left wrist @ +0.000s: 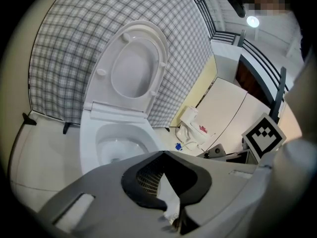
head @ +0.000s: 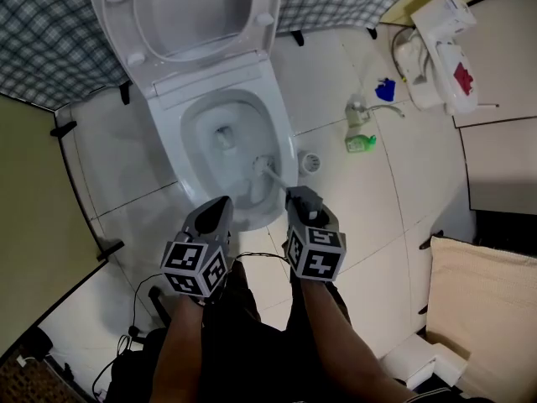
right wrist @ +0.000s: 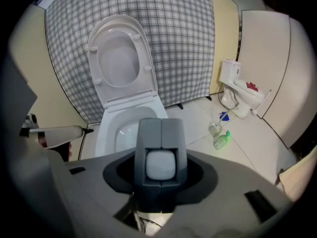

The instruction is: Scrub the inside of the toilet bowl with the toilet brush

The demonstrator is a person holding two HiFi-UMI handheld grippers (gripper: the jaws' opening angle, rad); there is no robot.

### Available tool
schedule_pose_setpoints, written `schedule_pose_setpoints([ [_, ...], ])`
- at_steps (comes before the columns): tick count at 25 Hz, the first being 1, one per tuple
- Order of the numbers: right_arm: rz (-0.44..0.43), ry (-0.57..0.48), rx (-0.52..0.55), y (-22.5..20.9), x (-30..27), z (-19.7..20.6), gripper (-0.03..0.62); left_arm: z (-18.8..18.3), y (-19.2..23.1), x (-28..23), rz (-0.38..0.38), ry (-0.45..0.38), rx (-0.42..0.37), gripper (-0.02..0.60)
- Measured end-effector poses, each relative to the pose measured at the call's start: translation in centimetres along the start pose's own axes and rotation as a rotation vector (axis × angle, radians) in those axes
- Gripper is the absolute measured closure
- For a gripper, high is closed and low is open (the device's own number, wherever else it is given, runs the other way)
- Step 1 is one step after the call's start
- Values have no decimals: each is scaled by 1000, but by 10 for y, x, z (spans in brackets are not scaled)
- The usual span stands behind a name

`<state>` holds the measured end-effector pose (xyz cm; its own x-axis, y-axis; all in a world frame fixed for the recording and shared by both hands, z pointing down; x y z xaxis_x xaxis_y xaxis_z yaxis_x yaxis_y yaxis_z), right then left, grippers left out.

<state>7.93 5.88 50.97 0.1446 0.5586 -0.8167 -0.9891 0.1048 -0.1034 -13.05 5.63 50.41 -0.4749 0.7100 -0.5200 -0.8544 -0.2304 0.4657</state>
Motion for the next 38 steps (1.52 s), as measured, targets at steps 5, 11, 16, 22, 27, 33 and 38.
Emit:
schedule_pose_setpoints([
  [5,-22,41,11,2,16,24,408,6,-7,1,8,5,1,572],
  [11,-98,80,44,17,9,38,408,11,-5,4,-19,0,10,572],
  [16,-219,99,69,48,-13,44,408,15,3,10,-56,-11,24,572],
  [22,-341,45,92,74,-60,28,408,15,15,10,-103,-57,46,572],
  [27,-436,-6,144,86,-88,4,408,17,19,8,-117,-62,42,572],
  [33,-437,-92,218,92,-116,-35,408,15,19,4,-121,-77,54,572],
  [38,-384,-193,260,75,-125,-62,410,14,22,-2,-113,-69,53,572],
])
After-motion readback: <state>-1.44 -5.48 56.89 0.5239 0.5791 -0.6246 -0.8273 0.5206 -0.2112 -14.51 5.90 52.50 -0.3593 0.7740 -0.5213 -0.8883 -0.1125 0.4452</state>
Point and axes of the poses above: the fingertips, and each gripper's own axes: x backward along the fingers, y to its left, z out of its underside, the point moved 6 cm from there along x, backward along the fingers, and after that the axes turned 4 degrees about -z, right-handed, at the moved point
